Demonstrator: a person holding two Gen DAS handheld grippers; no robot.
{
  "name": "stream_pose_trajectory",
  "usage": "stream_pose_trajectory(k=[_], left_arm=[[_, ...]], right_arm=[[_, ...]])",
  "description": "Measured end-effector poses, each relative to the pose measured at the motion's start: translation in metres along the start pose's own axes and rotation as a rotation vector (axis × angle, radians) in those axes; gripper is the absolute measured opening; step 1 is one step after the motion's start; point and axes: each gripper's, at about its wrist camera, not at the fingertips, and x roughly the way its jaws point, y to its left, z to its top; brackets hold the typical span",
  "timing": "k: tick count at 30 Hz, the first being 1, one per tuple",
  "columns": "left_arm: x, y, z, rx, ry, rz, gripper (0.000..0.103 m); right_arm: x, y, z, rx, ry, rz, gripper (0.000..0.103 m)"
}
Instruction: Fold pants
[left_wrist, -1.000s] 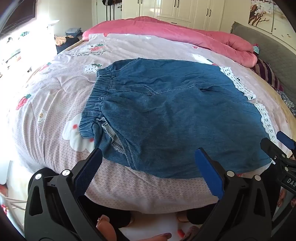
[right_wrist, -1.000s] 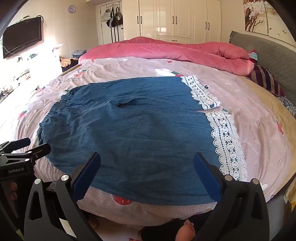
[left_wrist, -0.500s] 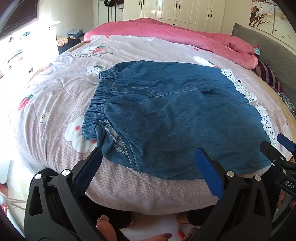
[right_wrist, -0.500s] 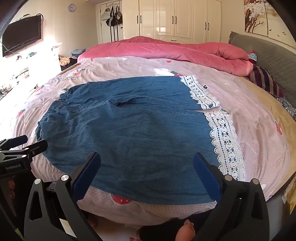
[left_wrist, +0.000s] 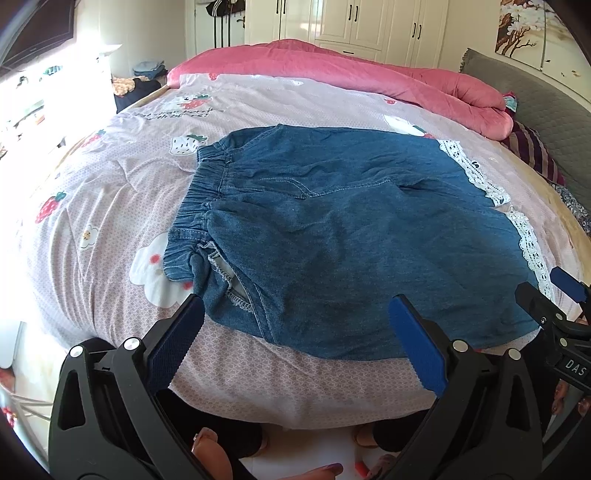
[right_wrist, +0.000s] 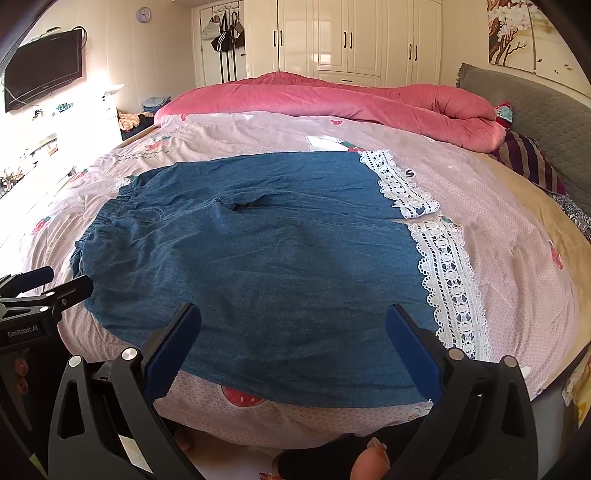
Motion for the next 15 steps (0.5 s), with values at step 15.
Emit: stream_pose_trajectory(k=[15], left_arm=[[-0.0001, 0.0003, 0.0, 0.002, -0.003, 0.0, 0.094]], right_arm=[[0.0038, 0.0008, 0.0002, -0.004, 0.008, -0.002, 0.099]])
